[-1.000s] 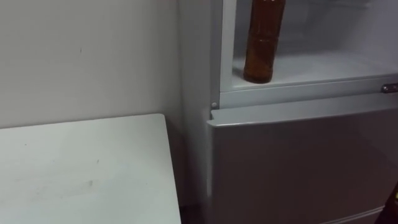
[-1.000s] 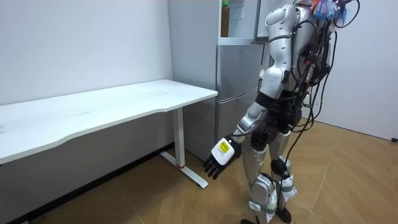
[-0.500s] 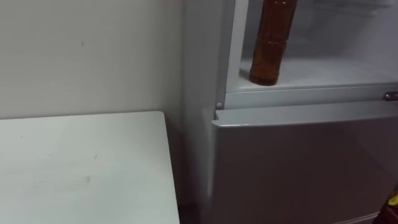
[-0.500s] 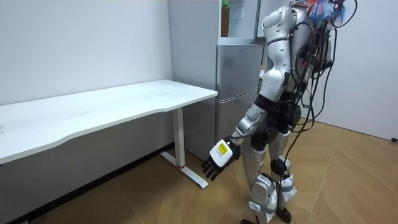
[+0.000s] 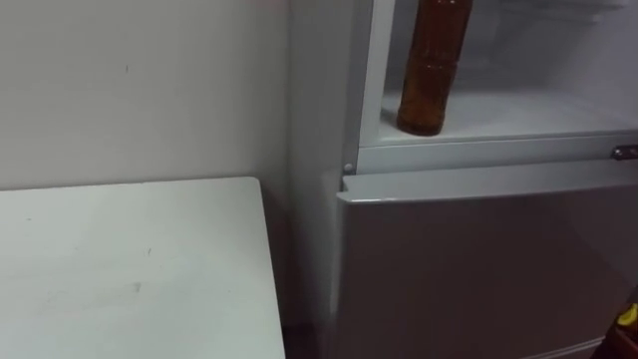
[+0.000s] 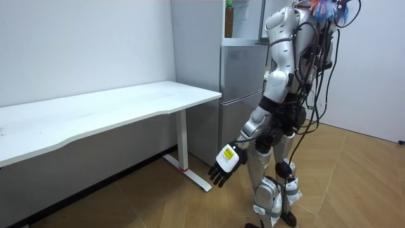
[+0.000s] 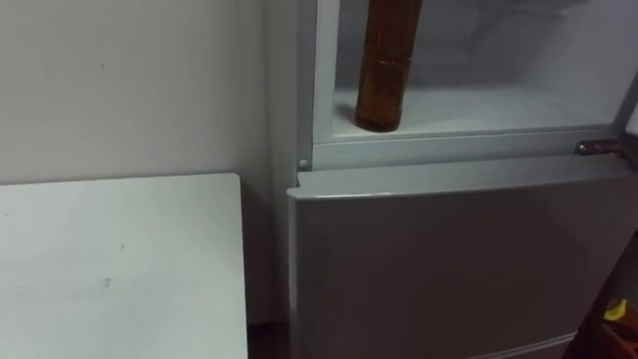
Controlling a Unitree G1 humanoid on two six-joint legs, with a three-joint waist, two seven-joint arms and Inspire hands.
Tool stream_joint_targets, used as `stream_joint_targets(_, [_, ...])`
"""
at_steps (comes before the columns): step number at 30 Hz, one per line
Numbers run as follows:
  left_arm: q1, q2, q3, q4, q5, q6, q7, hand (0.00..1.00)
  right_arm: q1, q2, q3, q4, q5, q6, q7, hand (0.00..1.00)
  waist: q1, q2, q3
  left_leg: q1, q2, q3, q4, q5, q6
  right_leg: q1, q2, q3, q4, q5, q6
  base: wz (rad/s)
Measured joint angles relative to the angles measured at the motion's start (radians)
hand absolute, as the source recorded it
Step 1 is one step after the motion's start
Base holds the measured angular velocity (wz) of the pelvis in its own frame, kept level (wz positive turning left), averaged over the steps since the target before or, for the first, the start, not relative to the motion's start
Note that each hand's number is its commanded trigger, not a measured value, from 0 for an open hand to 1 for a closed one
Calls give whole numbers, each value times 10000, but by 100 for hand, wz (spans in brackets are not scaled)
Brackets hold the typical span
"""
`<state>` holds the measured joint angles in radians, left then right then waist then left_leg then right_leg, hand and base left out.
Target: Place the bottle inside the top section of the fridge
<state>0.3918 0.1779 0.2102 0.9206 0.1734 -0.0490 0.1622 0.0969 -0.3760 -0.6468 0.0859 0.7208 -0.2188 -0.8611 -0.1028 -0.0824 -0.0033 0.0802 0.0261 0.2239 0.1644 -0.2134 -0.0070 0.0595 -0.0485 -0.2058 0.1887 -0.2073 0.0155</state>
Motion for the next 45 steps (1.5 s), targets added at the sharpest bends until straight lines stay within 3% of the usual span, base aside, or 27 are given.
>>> stream_joint_targets(6, [-99,13,219,283,7,-7,7,0,20,-193,-16,-929,-1081,-109,-344,0,46,-207,27,30,-3,8,15,0,0,51,1,11,-8,1,0,0])
stream_joint_targets(14, [-130,6,208,425,382,-2,-2,0,-21,-206,-11,-1151,-1091,-93,-411,0,218,-126,47,25,2,9,28,-1,1,-7,-7,27,57,-4,5,0])
stream_joint_targets(18, [-92,9,209,448,374,-2,-2,0,-31,-205,-2,-1330,-2048,2,-615,0,222,-55,95,14,-8,8,25,0,4,-86,-30,20,222,-46,7,0])
stream_joint_targets(23, [-93,6,219,482,374,-4,0,0,-41,-205,33,-1371,-3011,56,-788,0,225,-52,97,-6,-23,-9,20,1,4,-232,-63,47,375,-146,0,-1])
stream_joint_targets(31, [-228,-23,251,959,363,-17,-10,0,-40,-205,363,-1775,-3022,588,-841,0,188,-83,88,27,-50,-40,19,16,23,-238,-99,57,510,-182,10,0])
stream_joint_targets(40, [-266,-25,300,1008,349,-206,-392,0,-39,-205,673,-1913,-3041,686,-543,0,203,-122,82,59,-49,-48,22,19,26,-234,-105,52,493,-184,6,0])
stream_joint_targets(45, [-298,-36,305,1059,350,-258,-525,0,9,-203,1037,-2112,-3837,887,-532,0,173,-123,82,119,-52,-45,21,19,26,-198,-118,56,512,-207,0,0])
